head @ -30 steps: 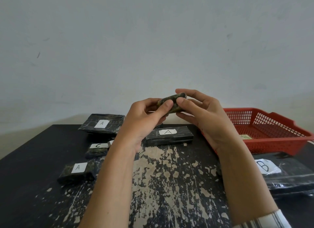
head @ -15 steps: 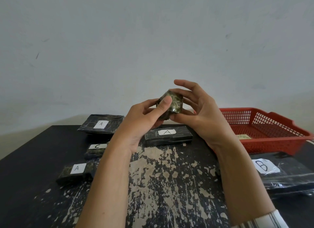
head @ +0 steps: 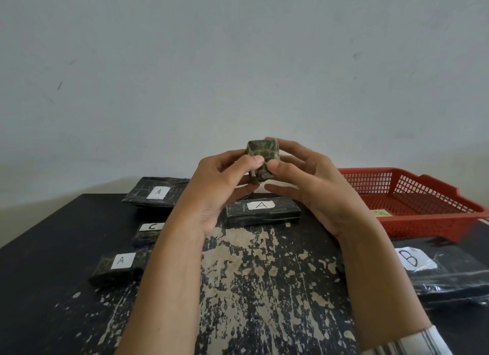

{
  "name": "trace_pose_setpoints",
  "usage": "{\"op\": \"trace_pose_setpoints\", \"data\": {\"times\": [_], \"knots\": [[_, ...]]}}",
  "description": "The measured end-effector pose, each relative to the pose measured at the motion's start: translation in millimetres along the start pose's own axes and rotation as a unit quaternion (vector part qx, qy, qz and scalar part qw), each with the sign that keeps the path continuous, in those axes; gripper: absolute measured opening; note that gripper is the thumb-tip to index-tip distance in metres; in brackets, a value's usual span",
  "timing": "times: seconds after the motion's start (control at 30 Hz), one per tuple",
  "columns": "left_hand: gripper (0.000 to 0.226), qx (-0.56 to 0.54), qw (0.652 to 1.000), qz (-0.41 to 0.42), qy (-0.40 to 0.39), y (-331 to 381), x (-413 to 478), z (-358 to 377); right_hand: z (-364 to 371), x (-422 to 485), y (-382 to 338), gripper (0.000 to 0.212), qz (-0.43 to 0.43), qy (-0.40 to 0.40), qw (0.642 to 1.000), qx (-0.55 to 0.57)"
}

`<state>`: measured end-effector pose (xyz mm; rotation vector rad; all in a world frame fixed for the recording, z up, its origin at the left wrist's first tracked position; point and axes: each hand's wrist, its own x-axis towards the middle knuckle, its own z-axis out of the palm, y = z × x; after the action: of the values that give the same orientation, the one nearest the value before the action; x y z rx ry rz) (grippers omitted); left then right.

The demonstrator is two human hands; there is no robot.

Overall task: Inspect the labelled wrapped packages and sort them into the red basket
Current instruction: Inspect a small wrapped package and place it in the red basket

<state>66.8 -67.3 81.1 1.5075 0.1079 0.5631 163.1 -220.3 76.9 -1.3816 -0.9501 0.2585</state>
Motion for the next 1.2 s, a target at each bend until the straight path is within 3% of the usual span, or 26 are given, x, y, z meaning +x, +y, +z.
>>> {"op": "trace_pose_setpoints", "data": {"times": [0.1, 0.23, 0.6, 0.83, 1.0, 1.2], "knots": [[0.033, 0.035, 0.999, -0.002, -0.018, -0.8, 0.5, -3.1, -1.4, -0.1, 0.5, 0.046, 0.003, 0.003, 1.000, 0.010], [0.066, 0.052, 0.998, 0.008, -0.034, -2.9, 0.1, -5.2, -3.5, -0.6, 2.2, 0.042, 0.005, 0.019, 1.000, -0.008], [0.029, 0.098, 0.995, 0.021, 0.009, -7.7, 3.7, -2.9, -4.3, 0.0, 2.9, 0.056, 0.016, -0.005, 1.000, 0.007], [0.068, 0.059, 0.998, 0.012, -0.032, -6.9, 2.3, -3.8, -11.0, -0.3, 5.4, 0.049, 0.007, 0.025, 1.000, 0.008], [0.061, 0.062, 0.993, 0.036, -0.095, -8.7, 2.4, -10.3, -11.4, 0.3, 5.3, 0.040, 0.013, 0.024, 0.999, 0.022], [0.062, 0.108, 0.988, 0.093, -0.058, -11.3, 4.0, -12.8, -7.3, -0.1, 1.2, 0.048, 0.016, -0.008, 0.994, 0.110]]}}
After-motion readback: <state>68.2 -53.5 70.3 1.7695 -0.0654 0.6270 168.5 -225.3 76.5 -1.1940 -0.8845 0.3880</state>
